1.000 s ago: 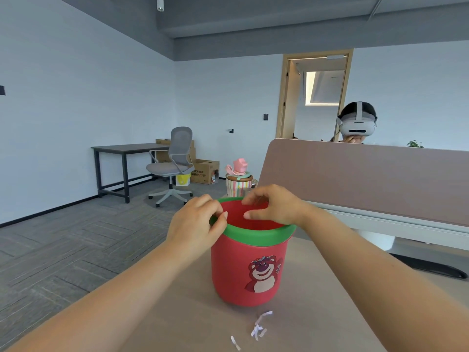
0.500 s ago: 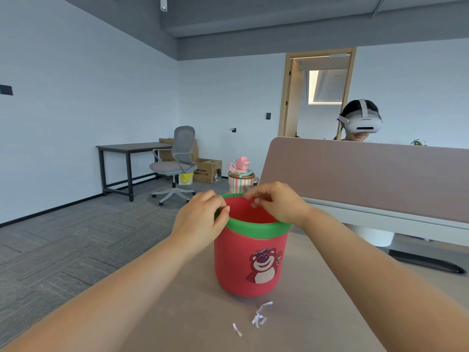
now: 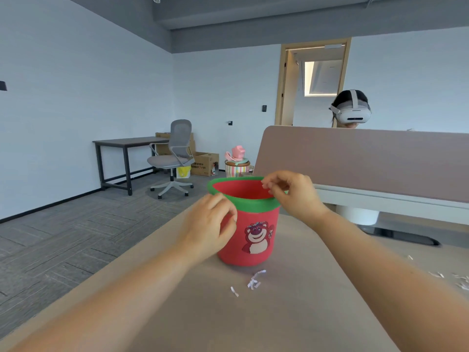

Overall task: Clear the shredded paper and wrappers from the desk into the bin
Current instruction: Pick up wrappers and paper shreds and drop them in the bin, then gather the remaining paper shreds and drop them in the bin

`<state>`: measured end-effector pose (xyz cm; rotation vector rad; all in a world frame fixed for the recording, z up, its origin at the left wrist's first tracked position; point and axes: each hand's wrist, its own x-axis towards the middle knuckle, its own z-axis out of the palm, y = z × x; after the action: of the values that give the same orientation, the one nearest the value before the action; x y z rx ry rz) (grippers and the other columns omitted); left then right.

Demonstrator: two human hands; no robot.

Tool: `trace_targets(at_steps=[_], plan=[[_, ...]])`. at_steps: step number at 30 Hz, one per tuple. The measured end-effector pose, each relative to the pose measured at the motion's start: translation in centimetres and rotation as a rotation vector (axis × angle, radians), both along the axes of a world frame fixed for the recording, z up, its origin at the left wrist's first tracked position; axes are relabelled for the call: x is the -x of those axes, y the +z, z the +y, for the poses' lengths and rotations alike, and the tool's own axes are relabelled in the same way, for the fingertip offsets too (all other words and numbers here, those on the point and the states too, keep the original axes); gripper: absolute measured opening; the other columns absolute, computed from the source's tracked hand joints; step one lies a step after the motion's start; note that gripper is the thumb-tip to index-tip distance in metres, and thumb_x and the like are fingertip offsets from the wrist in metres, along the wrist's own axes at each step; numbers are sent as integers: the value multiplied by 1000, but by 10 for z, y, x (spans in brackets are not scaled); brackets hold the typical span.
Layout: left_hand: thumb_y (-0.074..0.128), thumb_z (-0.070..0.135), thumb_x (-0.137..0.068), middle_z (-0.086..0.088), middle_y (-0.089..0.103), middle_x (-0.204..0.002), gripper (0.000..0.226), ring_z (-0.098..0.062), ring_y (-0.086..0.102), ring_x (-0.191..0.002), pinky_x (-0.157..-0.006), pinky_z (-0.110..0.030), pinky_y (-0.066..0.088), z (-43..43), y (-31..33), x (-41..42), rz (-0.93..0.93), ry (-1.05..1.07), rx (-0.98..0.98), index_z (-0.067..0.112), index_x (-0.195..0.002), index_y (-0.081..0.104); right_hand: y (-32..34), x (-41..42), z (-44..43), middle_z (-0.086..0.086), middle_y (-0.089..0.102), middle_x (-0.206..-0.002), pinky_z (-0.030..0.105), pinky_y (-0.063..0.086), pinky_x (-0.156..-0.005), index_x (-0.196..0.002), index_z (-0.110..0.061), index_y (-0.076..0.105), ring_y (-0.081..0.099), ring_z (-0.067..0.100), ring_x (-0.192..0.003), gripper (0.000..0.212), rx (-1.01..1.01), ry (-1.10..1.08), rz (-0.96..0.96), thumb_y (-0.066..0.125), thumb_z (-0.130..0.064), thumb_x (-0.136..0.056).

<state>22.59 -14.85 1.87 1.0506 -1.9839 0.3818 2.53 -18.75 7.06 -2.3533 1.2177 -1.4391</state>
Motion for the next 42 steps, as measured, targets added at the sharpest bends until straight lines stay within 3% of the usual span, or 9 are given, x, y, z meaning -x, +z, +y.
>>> trace_targets(at_steps=[3, 8, 13, 19, 29, 32, 35, 38, 42], plan=[[42, 35, -83, 3, 56, -89, 26, -14, 51, -82, -73, -24, 40, 13, -43, 11, 20, -72, -263, 15, -85, 59, -18, 15, 18, -4, 66, -78, 14, 47, -69, -85, -11, 68, 61, 15, -71, 20, 37, -45, -67, 51, -1, -85], [43, 46, -91, 2, 35, -137, 48, -14, 36, -127, -101, -24, 28, 33, -103, 37, -147, 71, -747, 17, -130, 39, -52, 50, 46, 1, 66, -75, 33, 49, -70, -78, -21, 63, 60, 26, -71, 23, 8, -140, -85, 51, -2, -83], [40, 52, -89, -6, 21, -152, 70, -18, 22, -140, -115, -28, 17, 27, -111, 66, -215, 96, -809, 15, -144, 17, -85, 97, 74, -1, 67, -69, 10, 42, -61, -76, -29, 60, 59, 24, -67, 28, -135, -216, -3, 53, -2, -81], [23, 53, -94, -6, -3, -158, 72, -15, -3, -145, -117, -32, 1, 17, -101, 116, -444, 76, -903, 10, -146, 0, -108, 154, 108, -6, 66, -68, 13, 44, -61, -74, -34, 58, 59, 10, -61, 33, -264, -284, 71, 53, -3, -82], [32, 47, -95, 11, 18, -154, 60, -7, 17, -142, -109, -19, 12, 68, -93, 173, -178, -427, -1151, 25, -147, 11, -133, 196, 155, -1, 66, -72, 7, 40, -62, -83, -21, 66, 53, 6, -60, 19, -389, -351, 151, 54, -6, -83], [37, 52, -90, 7, 10, -156, 70, -8, 13, -142, -113, -22, 11, 87, -86, 152, -291, -402, -1012, 25, -147, 6, -135, 201, 177, -10, 61, -76, 2, 39, -62, -87, -23, 64, 53, 9, -68, 15, -435, -350, 177, 55, -11, -86], [22, 91, -58, 5, -13, -156, 115, -10, -15, -142, -118, -34, -2, 102, -84, 121, -600, -270, -896, 22, -146, -7, -130, 211, 203, -10, 61, -87, 1, 38, -65, -94, -28, 59, 56, 12, -83, 11, -497, -357, 218, 58, -21, -86], [4, 100, -30, 1, -22, -154, 139, -15, -21, -141, -118, -39, -6, 117, -91, 117, -757, -202, -902, 22, -143, -18, -126, 224, 230, -6, 55, -118, 15, 38, -88, -119, -26, 51, 50, 11, -110, 43, -631, -383, 275, 65, -36, -80], [29, 90, -59, -3, -24, -154, 118, -20, -22, -141, -118, -43, -7, 121, -101, 160, -750, -206, -859, 22, -141, -23, -131, 239, 263, -5, 38, -143, 32, 27, -110, -133, -28, 37, 34, 14, -132, 74, -668, -469, 256, 62, -57, -70]])
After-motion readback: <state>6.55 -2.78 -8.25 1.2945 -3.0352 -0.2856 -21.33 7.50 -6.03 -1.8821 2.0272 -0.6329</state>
